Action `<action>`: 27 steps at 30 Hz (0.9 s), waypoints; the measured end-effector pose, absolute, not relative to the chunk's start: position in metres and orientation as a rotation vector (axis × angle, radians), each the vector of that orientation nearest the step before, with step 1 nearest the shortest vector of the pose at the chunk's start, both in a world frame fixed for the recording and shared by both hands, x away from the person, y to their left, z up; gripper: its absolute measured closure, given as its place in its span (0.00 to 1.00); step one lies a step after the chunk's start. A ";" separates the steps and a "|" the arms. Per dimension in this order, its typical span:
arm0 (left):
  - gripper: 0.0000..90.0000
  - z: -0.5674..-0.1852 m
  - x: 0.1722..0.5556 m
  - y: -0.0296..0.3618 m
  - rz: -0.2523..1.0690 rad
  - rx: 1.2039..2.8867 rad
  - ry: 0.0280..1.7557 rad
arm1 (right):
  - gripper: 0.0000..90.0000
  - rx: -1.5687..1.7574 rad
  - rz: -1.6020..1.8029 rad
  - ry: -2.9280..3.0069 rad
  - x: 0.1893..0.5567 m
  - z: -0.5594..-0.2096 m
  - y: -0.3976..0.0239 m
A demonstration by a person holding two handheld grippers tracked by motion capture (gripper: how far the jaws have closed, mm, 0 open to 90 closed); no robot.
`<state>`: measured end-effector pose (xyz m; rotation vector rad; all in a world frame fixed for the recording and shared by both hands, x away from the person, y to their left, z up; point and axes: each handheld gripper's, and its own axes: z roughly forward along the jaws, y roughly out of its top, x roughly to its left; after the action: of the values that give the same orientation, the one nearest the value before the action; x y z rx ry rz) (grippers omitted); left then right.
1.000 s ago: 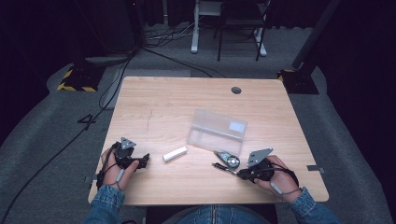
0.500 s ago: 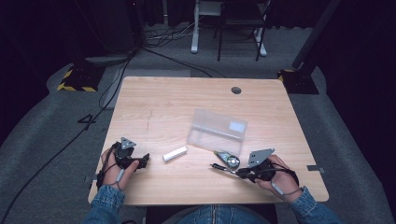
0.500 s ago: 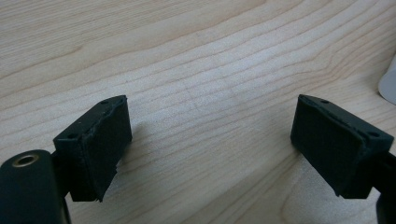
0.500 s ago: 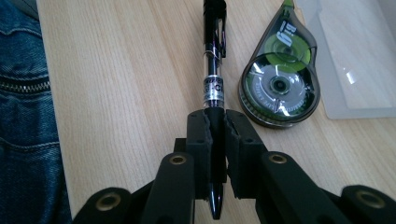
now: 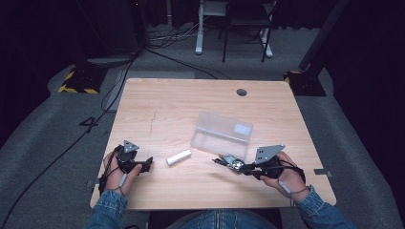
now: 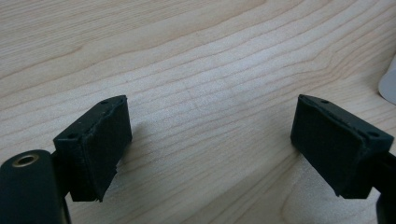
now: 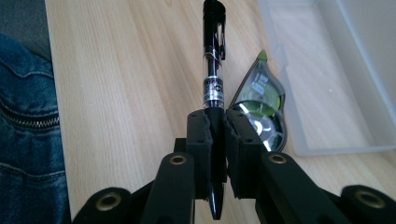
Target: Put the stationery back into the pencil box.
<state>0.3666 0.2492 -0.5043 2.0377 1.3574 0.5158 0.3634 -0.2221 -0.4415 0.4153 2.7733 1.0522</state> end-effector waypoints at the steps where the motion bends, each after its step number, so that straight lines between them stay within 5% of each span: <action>1: 0.14 -0.505 0.366 0.249 0.515 2.033 1.361 | 0.90 0.413 1.060 2.766 0.364 -0.440 -0.222; 27: 0.14 -0.505 0.364 0.249 0.517 2.031 1.364 | 0.90 0.430 1.115 2.684 0.414 -0.415 -0.209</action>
<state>0.3637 0.2485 -0.5046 2.0311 1.3642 0.5169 0.4140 -0.2088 -0.4149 0.4304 2.6839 1.1146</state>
